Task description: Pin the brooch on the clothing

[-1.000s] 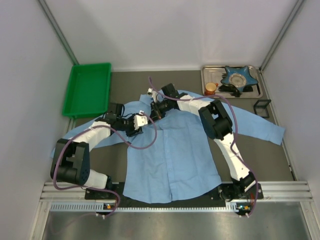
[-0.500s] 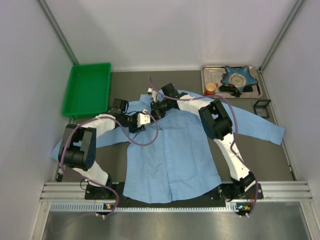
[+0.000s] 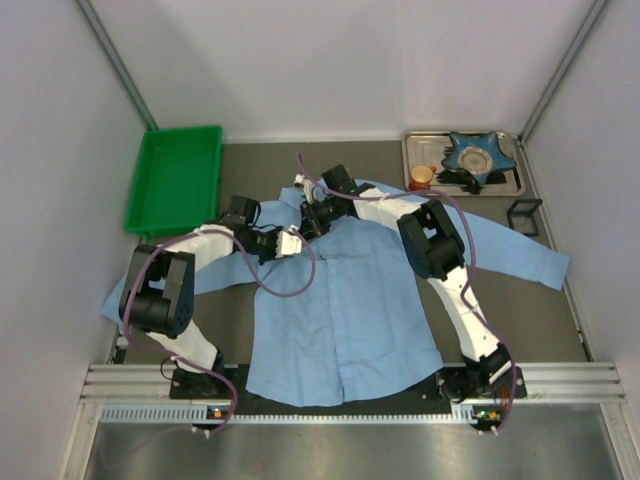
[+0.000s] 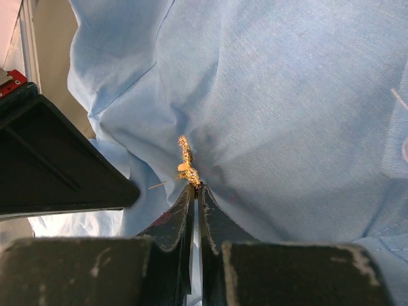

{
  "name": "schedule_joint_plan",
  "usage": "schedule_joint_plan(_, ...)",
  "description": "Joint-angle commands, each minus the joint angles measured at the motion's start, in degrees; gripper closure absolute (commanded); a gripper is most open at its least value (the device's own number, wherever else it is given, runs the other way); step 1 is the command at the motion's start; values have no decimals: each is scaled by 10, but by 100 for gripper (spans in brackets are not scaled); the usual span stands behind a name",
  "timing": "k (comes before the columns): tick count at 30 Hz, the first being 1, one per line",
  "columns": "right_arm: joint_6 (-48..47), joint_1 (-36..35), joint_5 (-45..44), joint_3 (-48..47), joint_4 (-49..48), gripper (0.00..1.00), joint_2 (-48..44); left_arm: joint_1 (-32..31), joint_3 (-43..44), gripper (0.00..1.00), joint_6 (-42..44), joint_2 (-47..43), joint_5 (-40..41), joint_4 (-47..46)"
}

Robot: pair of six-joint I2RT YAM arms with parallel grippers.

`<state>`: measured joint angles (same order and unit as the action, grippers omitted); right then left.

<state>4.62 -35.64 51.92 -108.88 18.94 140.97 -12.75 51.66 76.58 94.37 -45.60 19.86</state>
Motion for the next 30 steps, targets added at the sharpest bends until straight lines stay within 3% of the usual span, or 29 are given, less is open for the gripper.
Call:
schedule_joint_plan(1, -6, -5, -23, -25, -1, 100, 1, -3, 27, 96, 37, 11, -26, 39)
schedule_joint_plan(2, -7, -6, -23, -25, -1, 100, 2, -3, 28, 100, 42, 10, -28, 46)
schedule_joint_plan(10, -5, -5, -24, -26, -1, 100, 5, -3, 12, 100, 132, -19, -26, 128)
schedule_joint_plan(21, -5, -7, -18, -28, -2, 100, 5, -3, 3, 99, 168, -2, 13, 159)
schedule_joint_plan(22, -4, -7, -17, -27, 0, 100, 4, -3, 3, 94, 169, 1, 13, 161)
schedule_joint_plan(23, -5, -7, -16, -26, -1, 100, 3, -4, 4, 81, 168, 4, 10, 159)
schedule_joint_plan(25, -8, -7, -16, -26, -2, 100, 2, -4, 7, 76, 155, 2, 6, 156)
schedule_joint_plan(26, -7, -7, -16, -31, -1, 100, 4, -3, 7, 68, 141, -2, 7, 146)
schedule_joint_plan(30, -5, -10, -10, -39, -1, 100, 12, 24, -6, 62, 41, -34, -16, 78)
